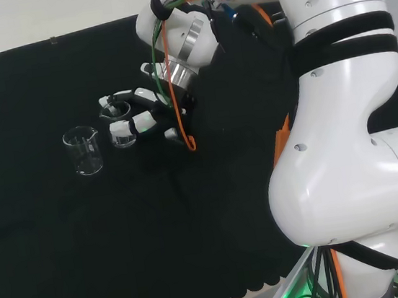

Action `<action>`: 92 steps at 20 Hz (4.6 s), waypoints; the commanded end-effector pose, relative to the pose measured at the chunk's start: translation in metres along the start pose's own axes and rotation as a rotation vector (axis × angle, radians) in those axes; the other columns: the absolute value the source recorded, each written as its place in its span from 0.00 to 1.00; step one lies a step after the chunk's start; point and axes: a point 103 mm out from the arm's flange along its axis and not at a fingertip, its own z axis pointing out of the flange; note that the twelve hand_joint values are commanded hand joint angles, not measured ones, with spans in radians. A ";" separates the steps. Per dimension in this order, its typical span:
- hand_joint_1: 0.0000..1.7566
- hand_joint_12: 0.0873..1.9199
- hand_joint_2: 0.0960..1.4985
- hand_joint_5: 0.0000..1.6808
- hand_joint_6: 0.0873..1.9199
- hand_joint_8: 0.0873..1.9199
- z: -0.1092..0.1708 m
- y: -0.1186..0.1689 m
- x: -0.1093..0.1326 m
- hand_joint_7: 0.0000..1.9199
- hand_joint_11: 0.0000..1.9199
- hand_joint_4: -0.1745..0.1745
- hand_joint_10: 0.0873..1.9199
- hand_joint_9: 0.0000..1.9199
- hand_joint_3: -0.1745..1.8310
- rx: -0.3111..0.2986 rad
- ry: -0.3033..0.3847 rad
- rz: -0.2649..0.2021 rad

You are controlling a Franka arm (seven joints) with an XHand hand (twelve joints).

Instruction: Pick up the beaker on the right.

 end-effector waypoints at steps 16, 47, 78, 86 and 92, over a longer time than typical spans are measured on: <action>0.47 0.65 0.31 0.30 0.00 0.32 0.008 0.000 -0.001 0.20 0.00 0.30 0.32 0.25 0.39 -0.029 0.027 0.011; 0.52 0.64 0.34 0.32 0.03 0.31 0.015 0.005 0.000 0.24 0.00 0.34 0.30 0.27 0.39 -0.025 0.061 0.011; 0.63 0.68 0.58 0.77 0.22 0.00 -0.044 -0.003 0.016 0.92 0.15 1.00 0.11 0.70 0.17 -0.143 -0.167 0.018; 0.64 0.67 0.56 0.78 0.20 0.00 -0.059 -0.007 0.031 0.94 0.16 1.00 0.08 0.73 0.19 -0.101 -0.214 0.018; 0.64 0.67 0.55 0.79 0.19 0.00 -0.061 -0.011 0.043 0.95 0.17 1.00 0.07 0.74 0.20 -0.097 -0.216 0.010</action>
